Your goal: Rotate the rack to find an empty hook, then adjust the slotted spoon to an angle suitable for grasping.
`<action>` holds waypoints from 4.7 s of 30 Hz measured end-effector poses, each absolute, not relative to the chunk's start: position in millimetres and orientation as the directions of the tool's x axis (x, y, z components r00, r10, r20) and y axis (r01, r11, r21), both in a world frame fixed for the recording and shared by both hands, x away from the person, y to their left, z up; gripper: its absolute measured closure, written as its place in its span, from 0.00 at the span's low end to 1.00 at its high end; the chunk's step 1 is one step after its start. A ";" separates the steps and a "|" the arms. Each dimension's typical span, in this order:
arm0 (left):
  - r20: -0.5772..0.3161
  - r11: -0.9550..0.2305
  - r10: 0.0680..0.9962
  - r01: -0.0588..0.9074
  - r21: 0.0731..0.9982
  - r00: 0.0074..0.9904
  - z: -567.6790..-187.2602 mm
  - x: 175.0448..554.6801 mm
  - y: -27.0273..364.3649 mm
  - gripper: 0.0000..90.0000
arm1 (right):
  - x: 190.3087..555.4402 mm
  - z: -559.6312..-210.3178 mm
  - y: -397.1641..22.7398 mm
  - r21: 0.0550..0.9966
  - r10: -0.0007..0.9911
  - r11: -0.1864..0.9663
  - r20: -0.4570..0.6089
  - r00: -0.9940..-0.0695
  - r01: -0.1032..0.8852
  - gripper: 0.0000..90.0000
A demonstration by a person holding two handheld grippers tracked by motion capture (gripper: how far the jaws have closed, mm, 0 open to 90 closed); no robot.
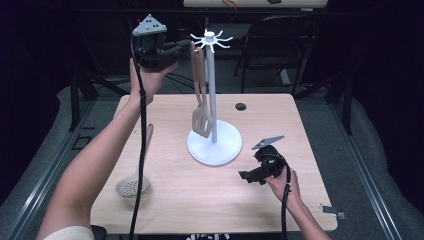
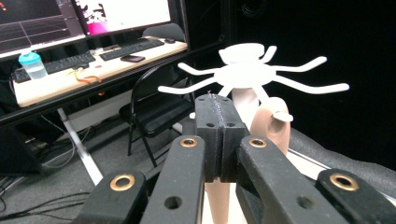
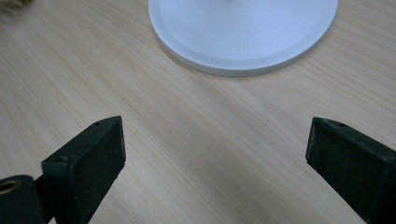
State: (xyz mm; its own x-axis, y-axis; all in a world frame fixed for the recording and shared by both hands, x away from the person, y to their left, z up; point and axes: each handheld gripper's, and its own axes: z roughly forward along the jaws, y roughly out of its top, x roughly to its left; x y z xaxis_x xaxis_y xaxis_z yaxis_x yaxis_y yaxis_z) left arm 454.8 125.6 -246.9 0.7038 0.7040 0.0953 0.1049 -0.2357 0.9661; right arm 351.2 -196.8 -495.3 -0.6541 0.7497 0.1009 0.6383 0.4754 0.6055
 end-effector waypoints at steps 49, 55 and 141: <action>0.099 -0.232 0.682 0.085 0.969 0.725 -248.2 444.3 122.4 1.00 | 351.1 -496.0 -195.8 0.604 0.749 0.475 0.104 -0.655 0.640 0.05; 0.088 -0.216 0.680 0.084 0.973 0.728 -248.7 441.6 126.2 0.99 | 351.0 -495.9 -196.0 0.606 0.749 0.473 0.104 -0.654 0.639 0.05; -0.027 -0.253 0.931 0.697 0.671 0.364 -501.0 434.6 254.7 0.00 | 351.9 -498.4 -190.5 0.584 0.738 0.504 0.092 -0.669 0.636 0.02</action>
